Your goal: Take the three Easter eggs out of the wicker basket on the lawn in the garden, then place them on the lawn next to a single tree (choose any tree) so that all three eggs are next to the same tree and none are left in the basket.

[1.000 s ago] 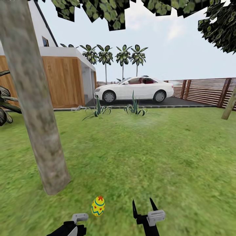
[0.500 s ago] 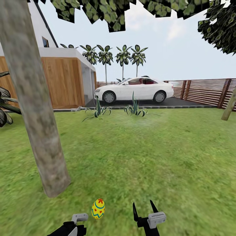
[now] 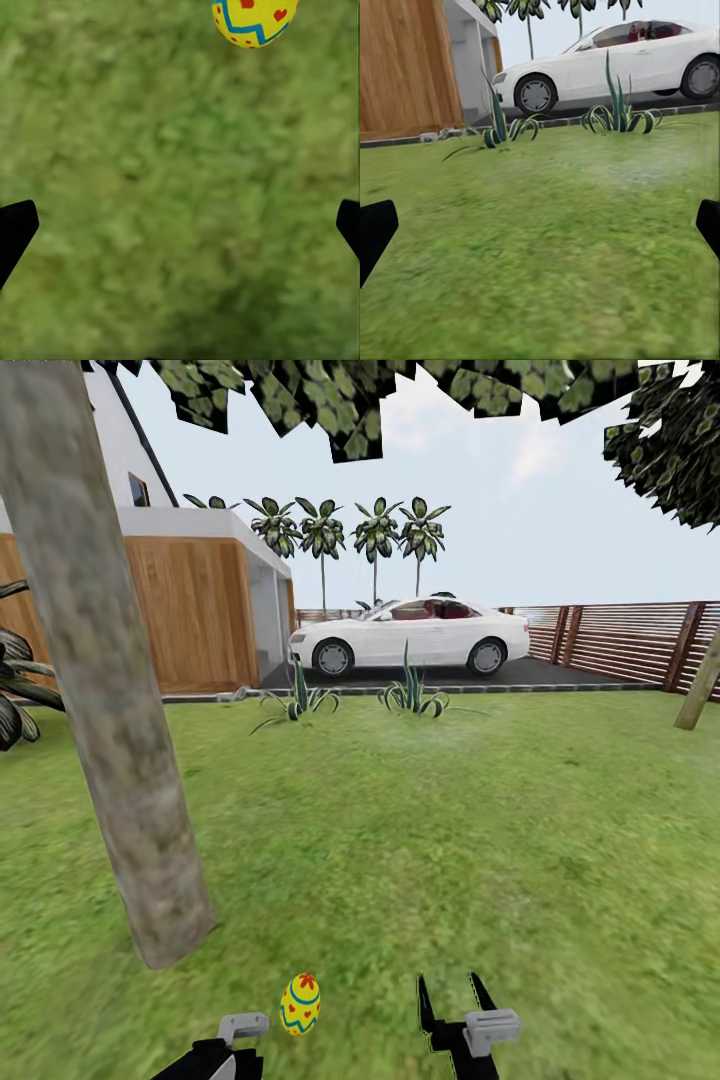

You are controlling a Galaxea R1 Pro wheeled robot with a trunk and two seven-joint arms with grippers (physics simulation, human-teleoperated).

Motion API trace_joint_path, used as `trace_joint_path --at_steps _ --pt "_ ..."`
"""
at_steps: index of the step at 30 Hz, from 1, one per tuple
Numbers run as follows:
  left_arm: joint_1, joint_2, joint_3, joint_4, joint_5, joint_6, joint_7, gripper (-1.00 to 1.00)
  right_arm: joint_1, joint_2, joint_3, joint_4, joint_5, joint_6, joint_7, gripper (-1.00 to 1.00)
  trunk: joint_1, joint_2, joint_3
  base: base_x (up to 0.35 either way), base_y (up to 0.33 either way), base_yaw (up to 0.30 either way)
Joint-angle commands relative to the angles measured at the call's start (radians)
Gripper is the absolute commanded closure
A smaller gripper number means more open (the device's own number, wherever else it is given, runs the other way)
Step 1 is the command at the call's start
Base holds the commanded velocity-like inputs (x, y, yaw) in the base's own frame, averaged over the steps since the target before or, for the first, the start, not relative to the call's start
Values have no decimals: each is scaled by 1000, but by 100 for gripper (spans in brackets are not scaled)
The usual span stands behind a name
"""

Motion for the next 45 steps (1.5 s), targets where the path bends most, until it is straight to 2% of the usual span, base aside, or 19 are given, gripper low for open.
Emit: trace_joint_path --at_steps 1,8,22,27,30,37,45 --pt "0 1 -8 -3 9 2 7 -100 -1 0 -7 1 -3 -3 5 -100 -4 7 2 0 0 0" --pt "10 1 -8 -3 9 -8 7 -100 0 -3 -33 1 -2 -3 -1 -100 -31 56 24 0 0 0" --pt "20 1 -8 -3 9 -11 7 -100 -11 -42 -50 1 -5 -3 10 -100 -85 154 68 0 0 0" --pt "21 1 -8 -3 9 -11 7 -100 -18 -47 -103 30 -5 -3 10 -100 -104 189 84 0 0 0" --pt "21 1 -8 -3 9 -11 7 -100 -22 -55 -119 43 -4 -3 10 -100 -115 210 93 0 0 0" --pt "21 1 -8 -3 9 -11 7 -100 -24 -85 -124 41 5 -3 2 -100 -142 259 115 0 0 0" --pt "21 1 -8 -2 7 -32 7 -100 -23 -83 -121 40 6 -3 3 -100 -173 315 140 0 0 0"
